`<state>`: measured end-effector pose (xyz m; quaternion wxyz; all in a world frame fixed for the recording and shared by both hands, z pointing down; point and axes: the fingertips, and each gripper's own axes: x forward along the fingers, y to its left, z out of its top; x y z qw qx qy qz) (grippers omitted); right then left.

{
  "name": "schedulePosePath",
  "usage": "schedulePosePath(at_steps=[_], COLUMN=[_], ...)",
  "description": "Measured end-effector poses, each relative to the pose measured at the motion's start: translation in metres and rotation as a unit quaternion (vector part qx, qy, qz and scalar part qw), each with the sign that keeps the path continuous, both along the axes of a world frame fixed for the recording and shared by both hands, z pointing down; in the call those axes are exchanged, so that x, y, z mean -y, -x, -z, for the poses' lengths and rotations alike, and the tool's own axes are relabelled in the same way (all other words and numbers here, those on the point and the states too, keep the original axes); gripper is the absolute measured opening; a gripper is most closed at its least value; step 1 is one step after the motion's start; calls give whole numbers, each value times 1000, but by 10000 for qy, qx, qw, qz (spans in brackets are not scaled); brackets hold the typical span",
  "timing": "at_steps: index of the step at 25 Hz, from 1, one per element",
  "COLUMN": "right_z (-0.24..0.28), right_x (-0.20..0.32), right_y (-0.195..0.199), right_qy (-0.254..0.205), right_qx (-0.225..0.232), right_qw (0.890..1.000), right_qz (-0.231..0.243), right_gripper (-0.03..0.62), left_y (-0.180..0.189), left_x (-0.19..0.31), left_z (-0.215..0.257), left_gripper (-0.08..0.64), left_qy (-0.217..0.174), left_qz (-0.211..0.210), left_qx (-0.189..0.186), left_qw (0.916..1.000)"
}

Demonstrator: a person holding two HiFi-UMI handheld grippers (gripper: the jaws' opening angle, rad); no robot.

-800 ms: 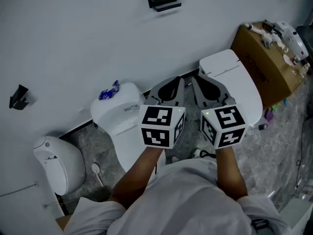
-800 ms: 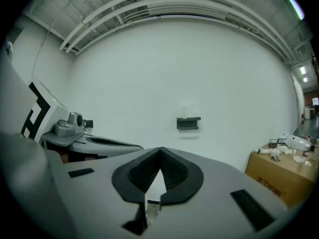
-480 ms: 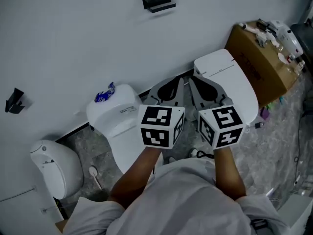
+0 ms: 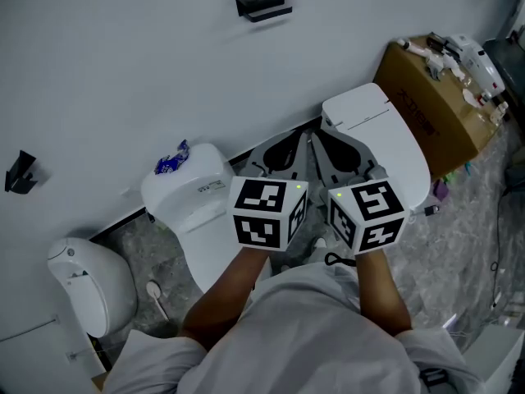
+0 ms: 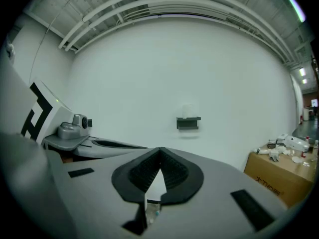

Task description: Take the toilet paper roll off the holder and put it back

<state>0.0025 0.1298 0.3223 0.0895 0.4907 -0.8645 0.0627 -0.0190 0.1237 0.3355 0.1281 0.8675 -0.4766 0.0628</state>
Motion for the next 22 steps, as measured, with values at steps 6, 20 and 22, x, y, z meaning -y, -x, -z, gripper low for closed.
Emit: schedulePosePath(at_steps=[6,20,22], right_z=[-4,-13,-14], right_x=[19,129,146], right_y=[-3,-10,-14], right_qy=[48,146,178], right_qx=[28,96,83], right_qw=[10000,9986,9982], right_qz=[24,498,574], right_gripper=[2,2,2], left_y=[1,-4,-6], left_x=[19,122,141], left_z=[0,-8,-9], left_gripper=[3,3,3], left_qy=[2,96,119], left_qz=[63,568,675], left_qx=[36,166,149], left_qw=[10000,9982,9975])
